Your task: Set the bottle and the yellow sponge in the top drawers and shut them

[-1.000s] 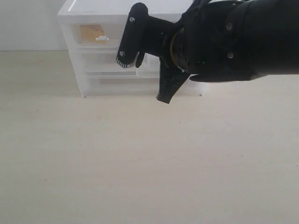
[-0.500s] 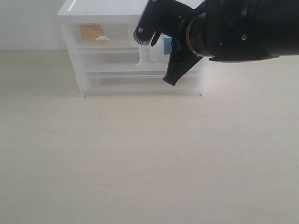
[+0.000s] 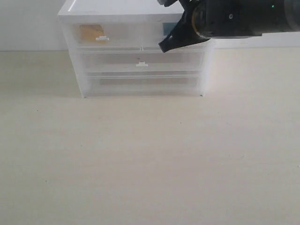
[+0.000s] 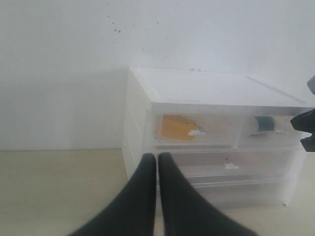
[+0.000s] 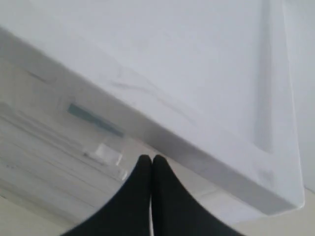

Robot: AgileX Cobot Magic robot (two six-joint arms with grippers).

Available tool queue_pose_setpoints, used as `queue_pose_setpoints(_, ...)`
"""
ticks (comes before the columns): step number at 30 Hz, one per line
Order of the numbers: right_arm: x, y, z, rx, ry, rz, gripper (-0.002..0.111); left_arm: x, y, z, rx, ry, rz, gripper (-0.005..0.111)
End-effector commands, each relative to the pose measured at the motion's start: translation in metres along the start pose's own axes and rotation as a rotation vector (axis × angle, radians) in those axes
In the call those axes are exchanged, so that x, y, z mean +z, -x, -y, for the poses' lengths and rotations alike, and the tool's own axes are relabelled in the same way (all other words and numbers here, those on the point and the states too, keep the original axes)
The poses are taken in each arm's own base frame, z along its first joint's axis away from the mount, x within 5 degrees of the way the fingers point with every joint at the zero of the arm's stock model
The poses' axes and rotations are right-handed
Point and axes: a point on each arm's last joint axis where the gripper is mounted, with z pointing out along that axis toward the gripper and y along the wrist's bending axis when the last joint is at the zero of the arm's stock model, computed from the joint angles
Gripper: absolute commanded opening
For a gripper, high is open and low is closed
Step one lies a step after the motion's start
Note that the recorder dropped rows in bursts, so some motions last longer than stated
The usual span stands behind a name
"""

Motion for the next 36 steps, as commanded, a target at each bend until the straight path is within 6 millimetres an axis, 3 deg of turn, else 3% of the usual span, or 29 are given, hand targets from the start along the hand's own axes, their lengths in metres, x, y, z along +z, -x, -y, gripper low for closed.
queue_pose_setpoints(1,-0.017,0.008,0.017,0.133,-0.031,-0.004,0.0,-0.001,-0.001,0.0,-0.004,0.003,0.003,0.004)
queue_pose_setpoints(3,-0.032,0.005,0.022,0.148,-0.019,-0.014,0.0,-0.001,-0.001,0.0,-0.004,0.003,0.003,0.004)
queue_pose_setpoints(7,-0.088,-0.016,0.039,0.191,0.015,0.044,0.0,-0.001,-0.001,0.0,-0.004,0.003,0.003,0.004)
queue_pose_setpoints(13,-0.178,-0.078,0.055,0.39,0.128,0.21,0.0,-0.001,-0.001,0.0,-0.004,0.003,0.003,0.004)
queue_pose_setpoints(16,-0.211,-0.109,0.058,0.53,0.19,0.273,0.0,-0.001,-0.001,0.0,-0.004,0.003,0.003,0.004)
queue_pose_setpoints(21,-0.25,-0.152,0.055,0.563,0.301,0.418,0.0,-0.001,-0.001,0.0,-0.004,0.003,0.003,0.004)
queue_pose_setpoints(23,-0.259,-0.166,0.055,0.595,0.317,0.441,0.0,-0.001,-0.001,0.0,-0.004,0.003,0.003,0.004)
queue_pose_setpoints(27,-0.269,-0.191,0.045,0.402,0.358,0.469,0.0,-0.001,-0.001,0.0,-0.004,0.003,0.003,0.004)
queue_pose_setpoints(32,-0.264,-0.225,0.029,0.296,0.394,0.461,0.0,-0.001,-0.001,0.0,-0.004,0.003,0.003,0.004)
queue_pose_setpoints(36,-0.258,-0.239,0.022,0.304,0.404,0.425,0.0,-0.001,-0.001,0.0,-0.004,0.005,0.003,0.004)
